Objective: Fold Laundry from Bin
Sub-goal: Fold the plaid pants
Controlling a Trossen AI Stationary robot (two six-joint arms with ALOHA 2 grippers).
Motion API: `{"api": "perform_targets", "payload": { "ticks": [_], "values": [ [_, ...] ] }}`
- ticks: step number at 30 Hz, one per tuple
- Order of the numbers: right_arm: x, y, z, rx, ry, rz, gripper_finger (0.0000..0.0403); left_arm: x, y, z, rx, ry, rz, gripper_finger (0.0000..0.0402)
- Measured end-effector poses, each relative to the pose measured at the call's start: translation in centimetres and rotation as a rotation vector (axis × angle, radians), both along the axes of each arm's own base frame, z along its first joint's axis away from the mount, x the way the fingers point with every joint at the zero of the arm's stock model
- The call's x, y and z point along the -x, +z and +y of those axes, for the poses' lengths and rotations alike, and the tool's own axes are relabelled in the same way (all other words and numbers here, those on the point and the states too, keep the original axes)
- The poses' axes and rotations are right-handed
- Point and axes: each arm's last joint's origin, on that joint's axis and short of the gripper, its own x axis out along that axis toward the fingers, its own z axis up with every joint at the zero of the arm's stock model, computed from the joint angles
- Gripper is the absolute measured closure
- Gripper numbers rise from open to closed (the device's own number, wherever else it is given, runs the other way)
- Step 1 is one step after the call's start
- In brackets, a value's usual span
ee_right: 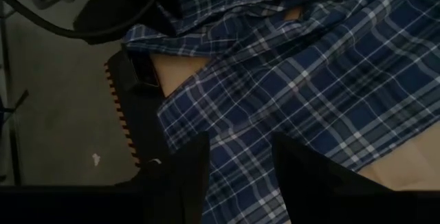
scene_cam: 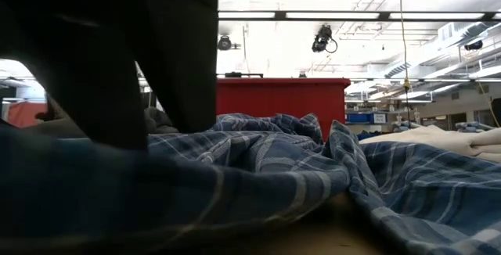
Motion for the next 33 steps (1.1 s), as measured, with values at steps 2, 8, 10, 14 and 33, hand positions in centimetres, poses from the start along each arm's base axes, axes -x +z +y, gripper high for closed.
{"api": "perform_targets", "payload": {
  "ticks": [2, 8, 10, 14, 33],
  "values": [
    [-0.1, 0.0, -0.1, 0.0, -0.003, 0.001, 0.0237, -0.3, -0.5, 0.1, -0.018, -0.005, -0.001, 0.0249],
    [-0.1, 0.0, -0.1, -0.002, -0.009, 0.0, 0.0237, -0.9, -2.6, 0.2, -0.024, -0.004, 0.035, 0.0253],
    [-0.1, 0.0, -0.1, -0.007, -0.015, 0.001, 0.0237, -1.0, -2.7, 0.4, -0.022, -0.002, 0.047, 0.026],
    [-0.1, 0.0, -0.1, -0.017, -0.026, 0.002, 0.0237, -0.7, -2.5, 0.7, -0.032, -0.001, 0.077, 0.0291],
    [-0.4, 0.2, 0.1, -0.057, -0.064, -0.037, 0.0238, -0.8, 7.0, 1.7, -0.027, -0.08, -0.095, 0.04]
  ]
}}
